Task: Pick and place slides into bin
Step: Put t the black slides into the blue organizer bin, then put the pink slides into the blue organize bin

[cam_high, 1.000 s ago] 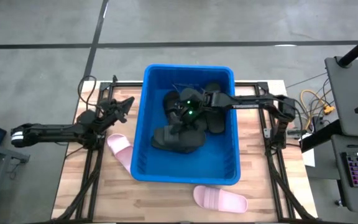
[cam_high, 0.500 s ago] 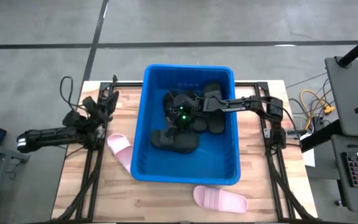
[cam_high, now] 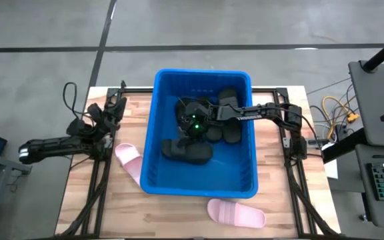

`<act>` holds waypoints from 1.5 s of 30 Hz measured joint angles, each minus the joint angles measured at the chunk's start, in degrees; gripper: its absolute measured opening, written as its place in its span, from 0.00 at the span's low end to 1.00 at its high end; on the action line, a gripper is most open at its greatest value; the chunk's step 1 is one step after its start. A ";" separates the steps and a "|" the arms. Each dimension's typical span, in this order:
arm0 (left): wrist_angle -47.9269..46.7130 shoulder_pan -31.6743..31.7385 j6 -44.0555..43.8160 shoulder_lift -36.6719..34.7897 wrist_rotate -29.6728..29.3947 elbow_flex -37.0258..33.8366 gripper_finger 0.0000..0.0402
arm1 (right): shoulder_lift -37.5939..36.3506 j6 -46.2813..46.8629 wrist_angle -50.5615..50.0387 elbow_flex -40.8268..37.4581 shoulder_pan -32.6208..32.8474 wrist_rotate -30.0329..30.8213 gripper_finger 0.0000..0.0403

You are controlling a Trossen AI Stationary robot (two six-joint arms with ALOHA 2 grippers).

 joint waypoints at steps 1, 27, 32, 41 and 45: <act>0.00 0.00 -0.03 0.13 0.01 0.00 0.03 | 0.00 0.00 -0.01 0.00 0.00 0.00 0.16; -0.09 0.00 -0.14 0.96 0.02 0.00 0.03 | -3.26 -6.06 -6.96 -0.04 -0.22 -0.48 0.64; -0.12 0.00 -0.16 0.92 0.05 -0.02 0.03 | -4.28 -8.55 -10.41 -0.09 -0.22 -0.48 0.69; -0.11 -0.02 -0.11 0.83 0.06 -0.07 0.03 | -11.72 -13.33 -11.19 -0.07 -1.66 2.41 0.70; -0.07 -0.01 -0.22 0.81 0.08 -0.07 0.03 | -18.85 -19.38 -10.75 -0.07 -2.48 9.79 0.68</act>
